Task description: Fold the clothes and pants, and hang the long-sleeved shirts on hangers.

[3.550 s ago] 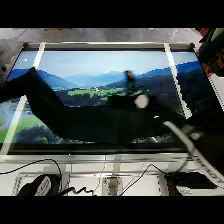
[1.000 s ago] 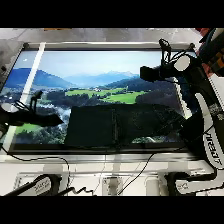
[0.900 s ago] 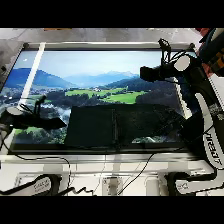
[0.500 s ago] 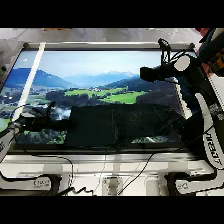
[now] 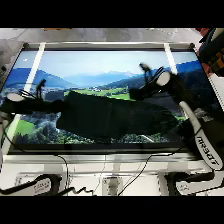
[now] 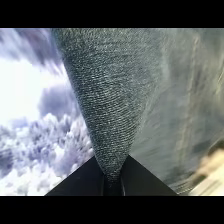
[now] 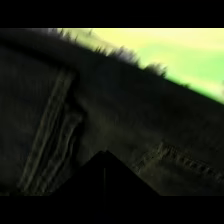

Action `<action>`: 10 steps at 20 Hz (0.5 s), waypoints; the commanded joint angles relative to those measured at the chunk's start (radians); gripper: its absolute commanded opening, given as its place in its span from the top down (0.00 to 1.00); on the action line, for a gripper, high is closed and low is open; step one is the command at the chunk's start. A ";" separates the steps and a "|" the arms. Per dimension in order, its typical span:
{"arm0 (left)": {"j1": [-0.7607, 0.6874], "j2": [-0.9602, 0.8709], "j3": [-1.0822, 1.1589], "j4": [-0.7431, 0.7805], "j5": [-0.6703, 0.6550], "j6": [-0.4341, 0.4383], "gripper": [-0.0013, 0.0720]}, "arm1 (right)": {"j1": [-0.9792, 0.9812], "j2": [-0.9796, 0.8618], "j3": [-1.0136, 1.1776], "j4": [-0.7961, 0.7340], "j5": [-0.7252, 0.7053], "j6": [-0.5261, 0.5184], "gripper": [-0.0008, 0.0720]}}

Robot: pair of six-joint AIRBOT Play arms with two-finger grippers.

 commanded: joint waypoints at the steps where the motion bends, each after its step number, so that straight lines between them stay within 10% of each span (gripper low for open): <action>1: -0.003 0.143 0.103 0.074 -0.042 -0.233 0.93 | 0.129 -0.053 -0.091 0.113 -0.150 0.018 0.93; 10: -0.006 0.456 0.113 0.015 -0.089 -0.323 0.93 | 0.523 -0.339 0.238 0.172 -0.396 0.183 0.93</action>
